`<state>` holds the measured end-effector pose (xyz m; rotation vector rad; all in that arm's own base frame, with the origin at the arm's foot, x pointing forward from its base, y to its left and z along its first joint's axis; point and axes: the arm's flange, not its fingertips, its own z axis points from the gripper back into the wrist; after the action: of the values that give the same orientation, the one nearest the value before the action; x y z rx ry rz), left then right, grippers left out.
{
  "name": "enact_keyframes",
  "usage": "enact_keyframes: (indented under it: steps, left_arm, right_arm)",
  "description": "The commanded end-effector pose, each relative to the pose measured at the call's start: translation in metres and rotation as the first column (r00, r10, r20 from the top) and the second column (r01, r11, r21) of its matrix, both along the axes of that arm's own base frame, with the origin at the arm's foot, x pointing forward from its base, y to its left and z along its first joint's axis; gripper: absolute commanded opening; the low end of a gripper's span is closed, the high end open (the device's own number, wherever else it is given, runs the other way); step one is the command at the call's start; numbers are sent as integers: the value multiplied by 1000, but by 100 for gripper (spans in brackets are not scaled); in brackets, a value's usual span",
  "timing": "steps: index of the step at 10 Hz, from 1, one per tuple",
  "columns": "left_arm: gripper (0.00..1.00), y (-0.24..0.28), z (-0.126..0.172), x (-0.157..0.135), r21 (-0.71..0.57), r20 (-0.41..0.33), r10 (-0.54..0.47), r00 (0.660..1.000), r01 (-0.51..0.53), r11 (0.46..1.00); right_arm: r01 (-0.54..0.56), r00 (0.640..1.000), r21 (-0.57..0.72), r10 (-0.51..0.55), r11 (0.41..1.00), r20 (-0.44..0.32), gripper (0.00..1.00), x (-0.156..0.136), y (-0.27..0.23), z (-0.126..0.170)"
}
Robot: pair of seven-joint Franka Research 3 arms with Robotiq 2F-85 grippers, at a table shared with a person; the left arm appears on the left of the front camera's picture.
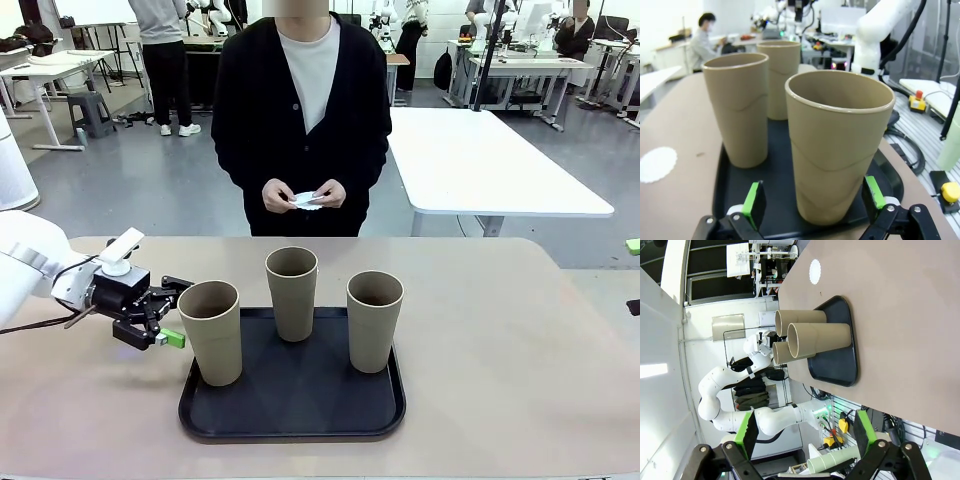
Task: Place coasters on the table and set cups on them.
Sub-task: Pick up one Reusable plastic cup and place it on a coaster set by the human.
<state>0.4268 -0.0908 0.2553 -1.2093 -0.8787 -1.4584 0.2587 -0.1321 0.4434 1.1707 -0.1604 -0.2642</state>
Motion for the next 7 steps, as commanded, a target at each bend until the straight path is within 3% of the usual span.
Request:
enact_keyframes:
  steps: [1,7]
  left_arm:
    - [100,-2,-5,-1,-20,29,-61,998,62,998]
    - [100,-10,-13,-2,-43,37,-131,991,133,990]
  right_arm:
    - [0,1000,15,0,1000,8,100,2,-1,0]
    - [0,1000,15,0,1000,8,100,2,-1,0]
